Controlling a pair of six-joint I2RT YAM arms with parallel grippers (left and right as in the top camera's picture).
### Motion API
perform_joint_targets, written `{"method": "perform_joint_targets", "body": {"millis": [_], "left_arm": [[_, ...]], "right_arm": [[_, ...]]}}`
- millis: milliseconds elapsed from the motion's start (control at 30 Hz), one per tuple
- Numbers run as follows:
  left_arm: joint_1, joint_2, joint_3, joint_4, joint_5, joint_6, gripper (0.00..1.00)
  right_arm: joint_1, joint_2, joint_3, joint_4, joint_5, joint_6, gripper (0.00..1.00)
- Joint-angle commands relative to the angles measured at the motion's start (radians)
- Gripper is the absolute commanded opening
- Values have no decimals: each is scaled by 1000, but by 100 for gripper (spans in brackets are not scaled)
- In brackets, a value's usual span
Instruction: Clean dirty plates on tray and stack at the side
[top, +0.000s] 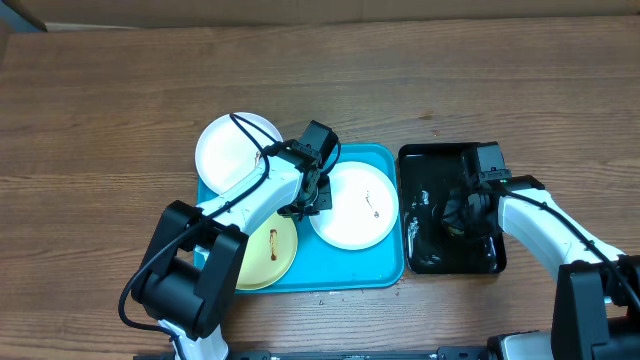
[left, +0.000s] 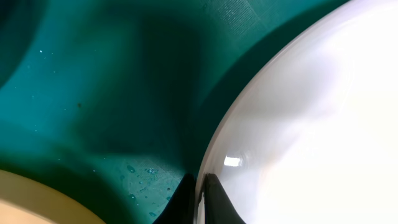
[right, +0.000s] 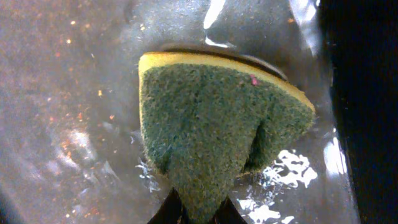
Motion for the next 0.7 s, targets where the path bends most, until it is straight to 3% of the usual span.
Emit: {"method": "perform_joint_targets", "body": {"millis": [0,200,300,667], "left_arm": [[-8,21,-7,6,-28,-5,4],[-9,21,-7,16,-24,-5,4],[-11,21,-7,17,-16,-6,4],[-13,21,-7,18,-14,-9,4]], "right_arm": [[3,-6,63,-57,-16,-42,4],[3,-6,167,-219,-16,-62,4],[3,-8,167,-238,-16,-122,4],[5,-8,167,-243,-135,-129,4]]}}
